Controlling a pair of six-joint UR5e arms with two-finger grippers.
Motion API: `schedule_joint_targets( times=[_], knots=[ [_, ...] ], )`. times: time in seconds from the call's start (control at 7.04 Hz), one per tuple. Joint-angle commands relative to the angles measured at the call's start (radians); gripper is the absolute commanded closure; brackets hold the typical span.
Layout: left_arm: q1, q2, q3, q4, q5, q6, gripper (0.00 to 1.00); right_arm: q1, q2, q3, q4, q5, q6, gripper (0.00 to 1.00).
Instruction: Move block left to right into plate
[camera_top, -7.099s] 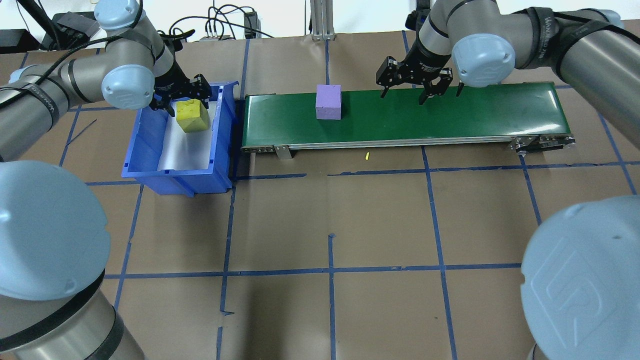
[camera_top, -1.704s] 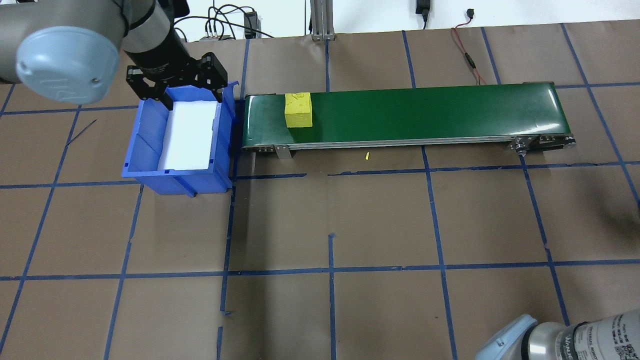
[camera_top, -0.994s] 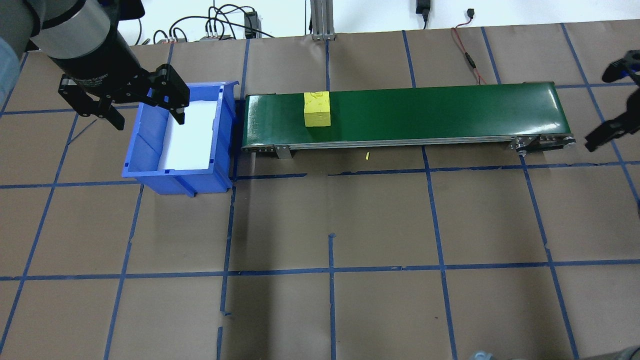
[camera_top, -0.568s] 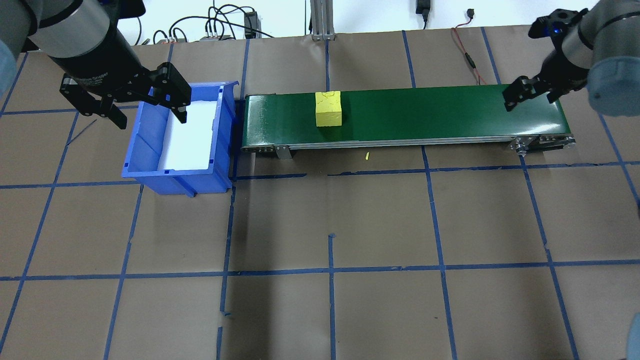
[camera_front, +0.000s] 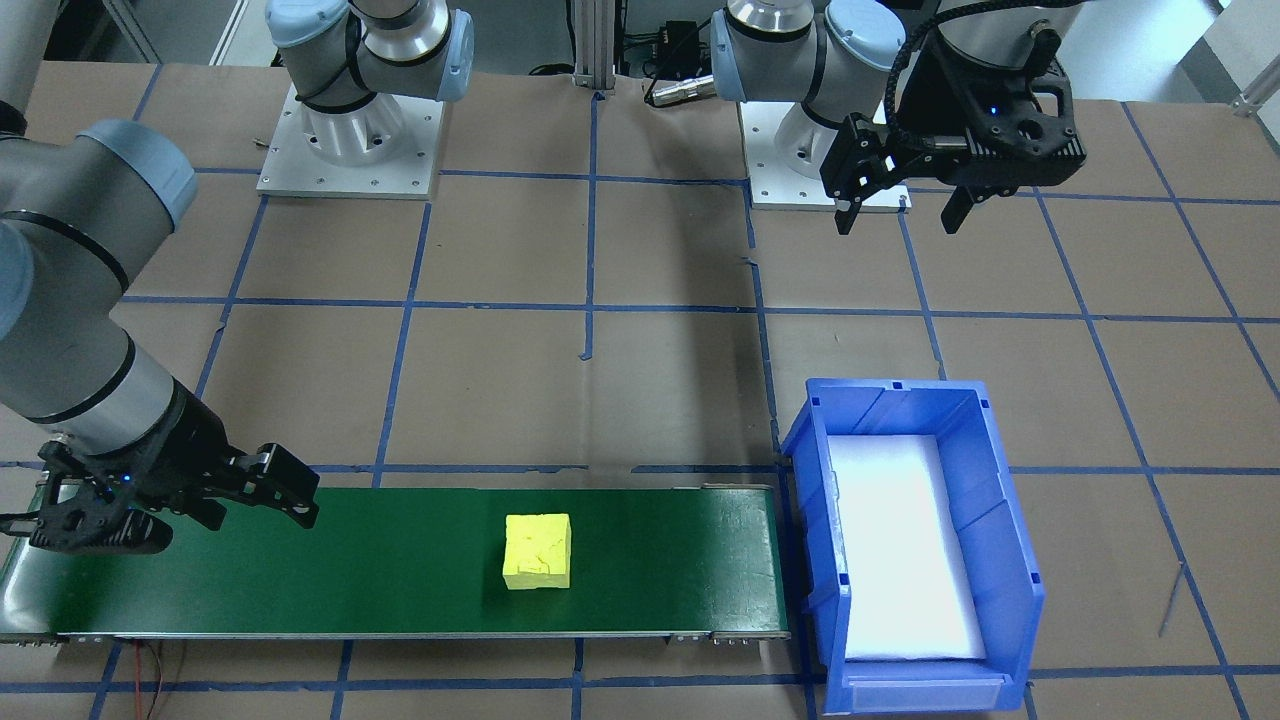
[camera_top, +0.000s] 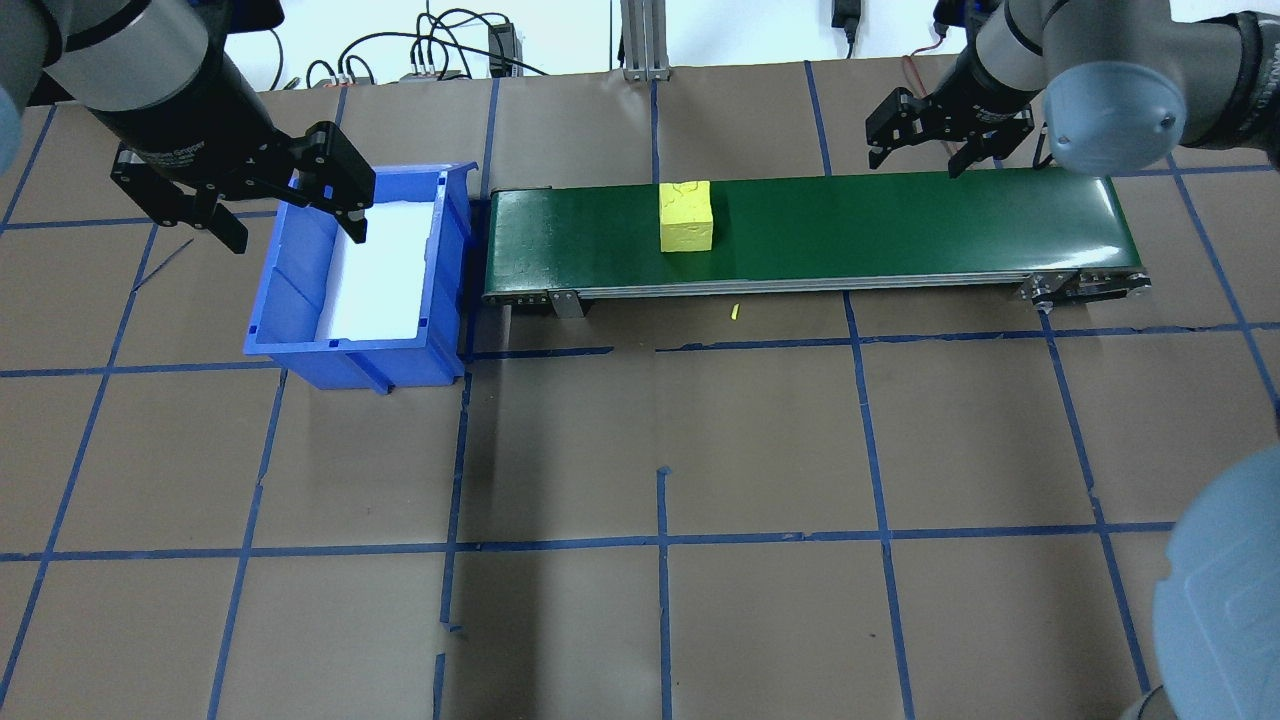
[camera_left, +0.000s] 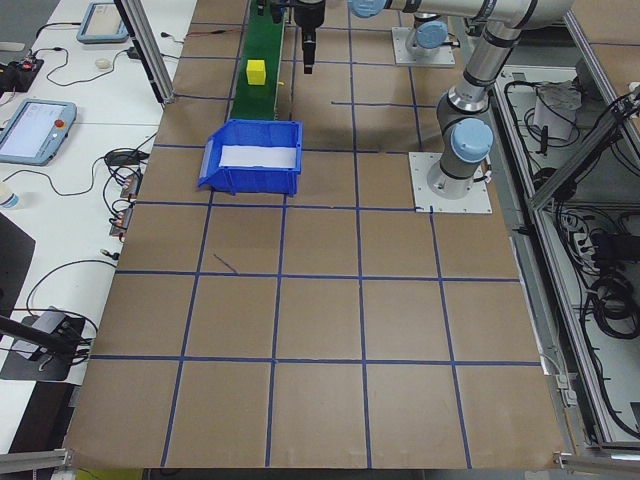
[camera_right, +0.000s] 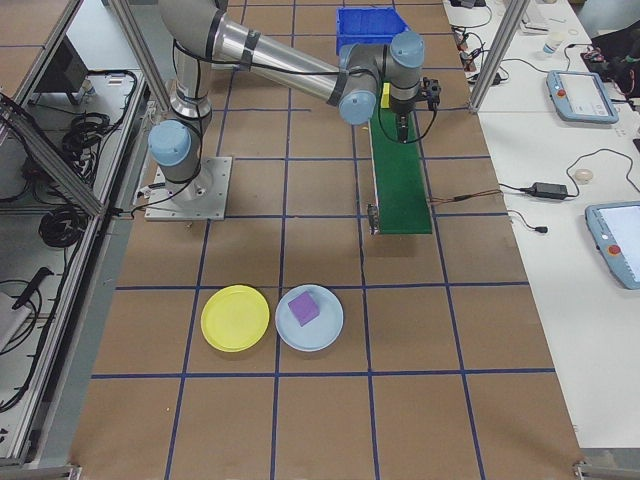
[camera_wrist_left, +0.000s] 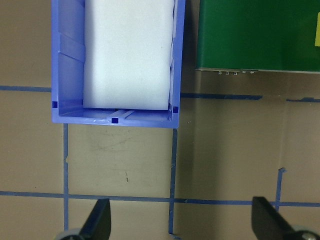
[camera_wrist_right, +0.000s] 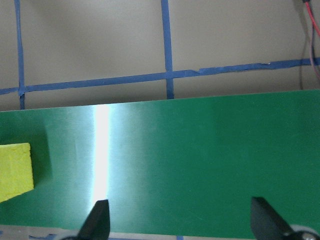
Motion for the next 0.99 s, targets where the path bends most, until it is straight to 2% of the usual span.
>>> schedule_joint_targets(
  times=[0.0, 0.14, 0.43, 0.85],
  knots=[
    [0.002, 0.0, 0.002, 0.0, 0.002, 0.01, 0.0, 0.004, 0.061, -0.005, -0.012, 0.04, 0.026, 0.0],
    [0.002, 0.0, 0.002, 0.0, 0.004, 0.01, 0.0, 0.007, 0.061, -0.005, -0.012, 0.04, 0.049, 0.0],
    [0.0, 0.002, -0.003, 0.0, 0.001, 0.01, 0.0, 0.022, 0.063, -0.005, -0.013, 0.09, 0.11, 0.0],
    [0.0, 0.003, -0.001, 0.0, 0.004, 0.01, 0.0, 0.025, 0.066, -0.005, -0.013, 0.092, 0.119, 0.0]
  ],
)
